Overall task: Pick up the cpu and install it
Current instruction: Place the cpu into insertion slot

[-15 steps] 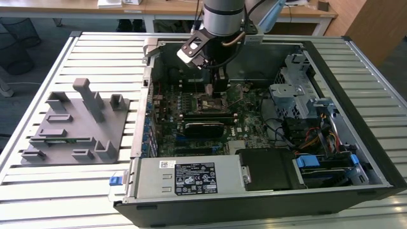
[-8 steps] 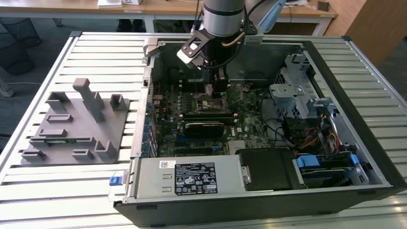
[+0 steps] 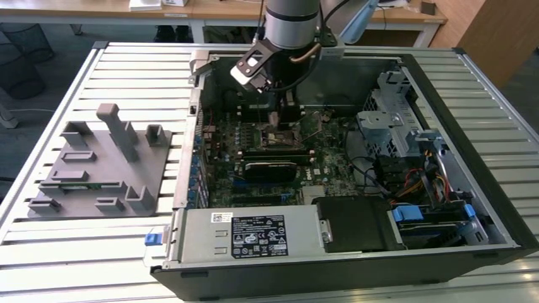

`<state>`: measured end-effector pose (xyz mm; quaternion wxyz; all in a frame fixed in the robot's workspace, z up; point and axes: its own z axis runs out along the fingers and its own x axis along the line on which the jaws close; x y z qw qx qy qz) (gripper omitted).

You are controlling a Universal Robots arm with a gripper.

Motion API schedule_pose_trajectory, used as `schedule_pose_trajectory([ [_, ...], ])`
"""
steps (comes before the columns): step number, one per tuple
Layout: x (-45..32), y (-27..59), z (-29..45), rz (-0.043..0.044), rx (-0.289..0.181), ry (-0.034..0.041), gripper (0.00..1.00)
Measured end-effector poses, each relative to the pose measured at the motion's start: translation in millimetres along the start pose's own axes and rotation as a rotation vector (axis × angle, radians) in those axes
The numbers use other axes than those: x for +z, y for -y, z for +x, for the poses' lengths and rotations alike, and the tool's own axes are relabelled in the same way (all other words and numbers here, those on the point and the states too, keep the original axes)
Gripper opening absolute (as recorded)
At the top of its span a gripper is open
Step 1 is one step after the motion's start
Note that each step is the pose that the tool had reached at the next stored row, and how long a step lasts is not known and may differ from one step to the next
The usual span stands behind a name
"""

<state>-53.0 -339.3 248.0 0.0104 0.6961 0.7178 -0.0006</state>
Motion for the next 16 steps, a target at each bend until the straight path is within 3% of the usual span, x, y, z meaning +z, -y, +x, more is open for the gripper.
schedule_pose_trajectory([
  [16, 9.7, 0.3, 0.8, 0.0000, 0.001, 0.0000, 0.54],
])
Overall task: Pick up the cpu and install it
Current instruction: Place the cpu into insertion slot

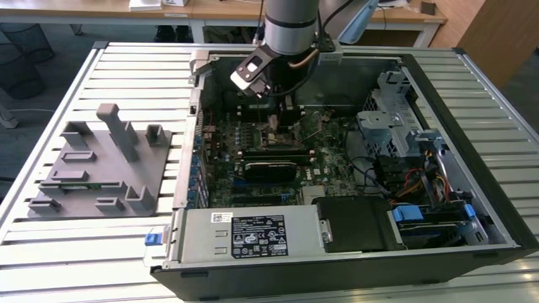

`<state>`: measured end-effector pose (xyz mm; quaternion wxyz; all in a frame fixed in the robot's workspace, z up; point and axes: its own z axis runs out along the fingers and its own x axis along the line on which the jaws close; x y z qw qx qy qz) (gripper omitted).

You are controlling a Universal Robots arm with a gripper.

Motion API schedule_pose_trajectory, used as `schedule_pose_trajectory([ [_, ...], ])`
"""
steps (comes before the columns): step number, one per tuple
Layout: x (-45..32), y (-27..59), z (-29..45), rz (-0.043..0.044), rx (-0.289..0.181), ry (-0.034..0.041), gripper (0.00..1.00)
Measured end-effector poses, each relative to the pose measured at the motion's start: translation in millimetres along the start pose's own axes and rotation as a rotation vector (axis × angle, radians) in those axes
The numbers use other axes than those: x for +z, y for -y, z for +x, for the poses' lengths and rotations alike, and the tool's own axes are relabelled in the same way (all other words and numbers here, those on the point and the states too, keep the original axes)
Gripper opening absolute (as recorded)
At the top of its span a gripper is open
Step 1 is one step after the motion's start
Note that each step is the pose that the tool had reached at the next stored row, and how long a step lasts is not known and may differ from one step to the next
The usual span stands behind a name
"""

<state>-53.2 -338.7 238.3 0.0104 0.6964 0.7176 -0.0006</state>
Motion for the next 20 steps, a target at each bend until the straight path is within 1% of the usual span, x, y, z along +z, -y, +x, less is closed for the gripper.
schedule_pose_trajectory([
  [5, 4.5, 0.1, 0.1, 0.0000, 0.000, 0.0000, 0.54],
  [13, 16.7, 0.1, 2.3, 0.0000, 0.000, 0.0000, 0.54],
  [15, 20.0, 0.2, 3.6, 0.0002, 0.001, 0.0025, 0.54],
  [20, 25.8, 0.2, 4.4, 0.0002, 0.009, 0.0027, 0.54],
])
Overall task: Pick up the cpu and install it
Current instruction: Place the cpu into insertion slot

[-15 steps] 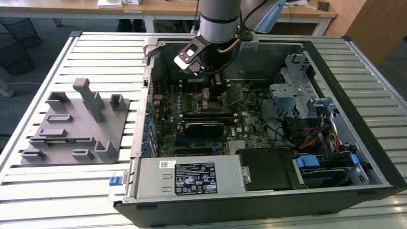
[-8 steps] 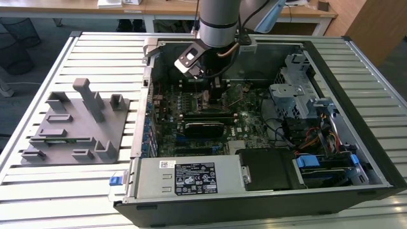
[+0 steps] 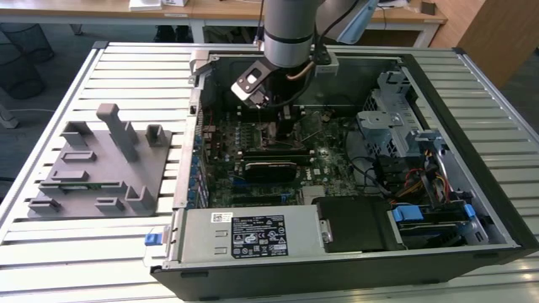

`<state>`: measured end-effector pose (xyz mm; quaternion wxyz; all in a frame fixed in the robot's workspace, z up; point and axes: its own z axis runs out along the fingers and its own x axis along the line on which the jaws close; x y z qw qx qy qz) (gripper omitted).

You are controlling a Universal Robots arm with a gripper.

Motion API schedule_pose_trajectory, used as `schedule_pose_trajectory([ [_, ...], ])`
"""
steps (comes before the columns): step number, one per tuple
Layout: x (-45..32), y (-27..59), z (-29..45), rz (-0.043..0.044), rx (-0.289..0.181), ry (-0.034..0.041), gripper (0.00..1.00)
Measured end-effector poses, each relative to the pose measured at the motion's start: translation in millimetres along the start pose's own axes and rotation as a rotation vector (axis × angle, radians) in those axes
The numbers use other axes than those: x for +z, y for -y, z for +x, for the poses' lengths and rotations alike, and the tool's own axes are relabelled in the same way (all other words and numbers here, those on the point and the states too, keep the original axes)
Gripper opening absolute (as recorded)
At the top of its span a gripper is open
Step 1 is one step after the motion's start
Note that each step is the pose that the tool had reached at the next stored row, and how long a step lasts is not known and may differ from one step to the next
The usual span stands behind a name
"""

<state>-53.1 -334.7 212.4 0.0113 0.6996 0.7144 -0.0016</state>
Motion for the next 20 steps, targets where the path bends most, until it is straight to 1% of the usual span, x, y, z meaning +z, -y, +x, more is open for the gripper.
schedule_pose_trajectory([
  [12, 10.3, 0.1, 0.2, 0.0000, 0.001, 0.0000, 0.54],
  [20, 15.4, 0.2, 0.3, 0.0000, 0.001, -0.0001, 0.54],
])
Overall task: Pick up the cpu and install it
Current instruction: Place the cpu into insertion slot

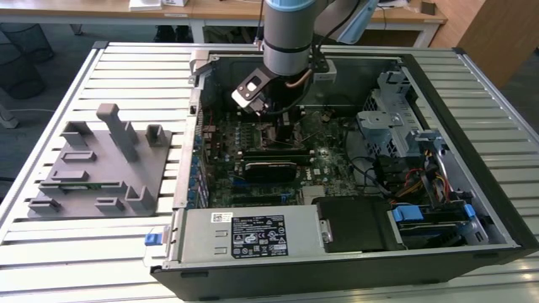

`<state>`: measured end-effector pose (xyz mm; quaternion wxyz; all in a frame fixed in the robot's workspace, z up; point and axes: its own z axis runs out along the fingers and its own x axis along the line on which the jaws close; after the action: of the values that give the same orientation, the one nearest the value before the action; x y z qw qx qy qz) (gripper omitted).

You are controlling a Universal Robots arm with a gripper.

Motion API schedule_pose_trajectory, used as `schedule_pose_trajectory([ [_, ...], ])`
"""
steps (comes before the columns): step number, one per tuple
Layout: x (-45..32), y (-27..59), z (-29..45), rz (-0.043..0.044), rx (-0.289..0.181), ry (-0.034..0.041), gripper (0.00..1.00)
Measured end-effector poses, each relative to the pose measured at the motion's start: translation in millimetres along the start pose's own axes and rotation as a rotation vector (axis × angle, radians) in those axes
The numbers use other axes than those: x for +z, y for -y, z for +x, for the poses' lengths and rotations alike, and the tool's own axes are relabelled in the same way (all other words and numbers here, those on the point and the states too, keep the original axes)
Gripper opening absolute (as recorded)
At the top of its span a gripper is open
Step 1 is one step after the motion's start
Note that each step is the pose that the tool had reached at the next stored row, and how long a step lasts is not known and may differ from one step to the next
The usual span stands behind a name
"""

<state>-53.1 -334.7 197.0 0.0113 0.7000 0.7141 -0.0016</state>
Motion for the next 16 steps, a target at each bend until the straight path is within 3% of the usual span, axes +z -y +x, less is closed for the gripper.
schedule_pose_trajectory([
  [16, 4.7, -0.5, 0.0, 0.0003, 0.003, 0.0005, 0.54],
])
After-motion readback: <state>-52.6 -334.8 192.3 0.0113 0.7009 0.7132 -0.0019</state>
